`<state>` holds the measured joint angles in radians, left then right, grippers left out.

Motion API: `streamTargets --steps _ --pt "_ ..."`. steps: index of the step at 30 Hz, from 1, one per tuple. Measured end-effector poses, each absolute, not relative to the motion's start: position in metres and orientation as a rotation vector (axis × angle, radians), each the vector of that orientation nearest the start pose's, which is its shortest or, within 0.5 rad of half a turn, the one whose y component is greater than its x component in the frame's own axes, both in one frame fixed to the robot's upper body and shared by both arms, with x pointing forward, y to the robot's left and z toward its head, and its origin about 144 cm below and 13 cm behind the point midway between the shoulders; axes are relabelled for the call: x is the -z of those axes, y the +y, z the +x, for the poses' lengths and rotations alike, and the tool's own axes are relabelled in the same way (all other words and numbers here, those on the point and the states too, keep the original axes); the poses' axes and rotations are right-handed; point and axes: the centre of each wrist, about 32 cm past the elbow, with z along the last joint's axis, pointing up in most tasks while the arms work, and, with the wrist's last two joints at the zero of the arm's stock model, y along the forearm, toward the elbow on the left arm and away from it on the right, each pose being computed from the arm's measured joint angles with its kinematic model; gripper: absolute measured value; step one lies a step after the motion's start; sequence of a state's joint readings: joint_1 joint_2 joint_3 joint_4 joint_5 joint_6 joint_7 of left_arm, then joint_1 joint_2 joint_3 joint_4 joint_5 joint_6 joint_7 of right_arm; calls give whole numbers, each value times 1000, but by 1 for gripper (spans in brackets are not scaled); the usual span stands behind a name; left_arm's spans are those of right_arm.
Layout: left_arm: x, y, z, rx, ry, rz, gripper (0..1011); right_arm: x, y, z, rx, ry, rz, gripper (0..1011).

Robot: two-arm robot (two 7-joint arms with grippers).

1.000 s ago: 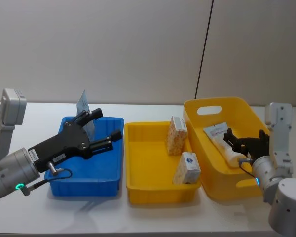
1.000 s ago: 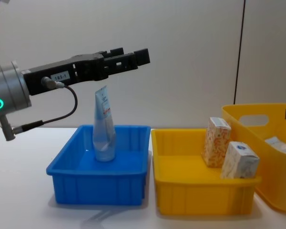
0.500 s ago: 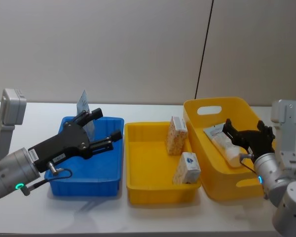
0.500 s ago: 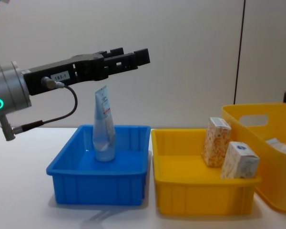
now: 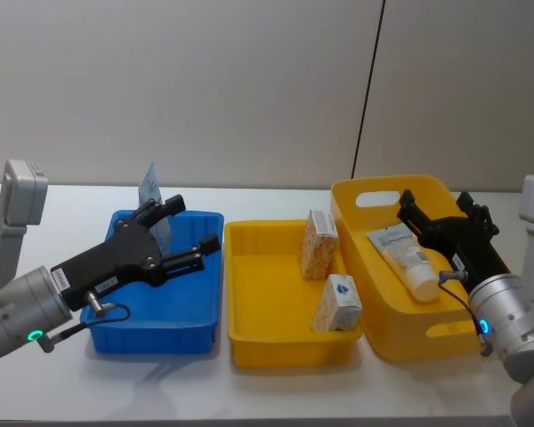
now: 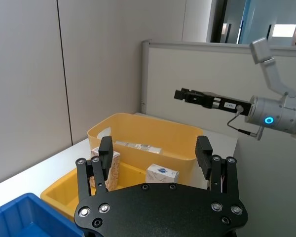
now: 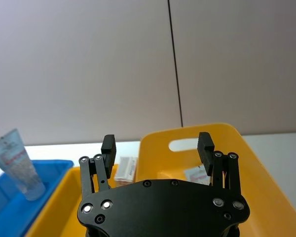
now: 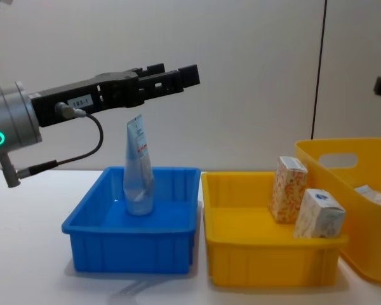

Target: Bimanual collaborative sorting of washing and personal care products

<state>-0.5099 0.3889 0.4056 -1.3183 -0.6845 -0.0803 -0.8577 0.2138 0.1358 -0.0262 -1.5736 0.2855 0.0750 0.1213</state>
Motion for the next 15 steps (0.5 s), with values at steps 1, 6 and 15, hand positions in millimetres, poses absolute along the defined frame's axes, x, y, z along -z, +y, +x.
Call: streamTargets --steps 1,6,15 --pt "-1237 256 578 -445 -89 -232 1001 -1221 -259 514 1391 -9 222 1002" --pt "-1237 256 578 -447 -89 -232 1001 -1221 -259 512 1383 -12 227 1002" --pt "-1234 251 573 -494 -89 -206 1001 -1215 -256 500 1358 -31 183 1002"
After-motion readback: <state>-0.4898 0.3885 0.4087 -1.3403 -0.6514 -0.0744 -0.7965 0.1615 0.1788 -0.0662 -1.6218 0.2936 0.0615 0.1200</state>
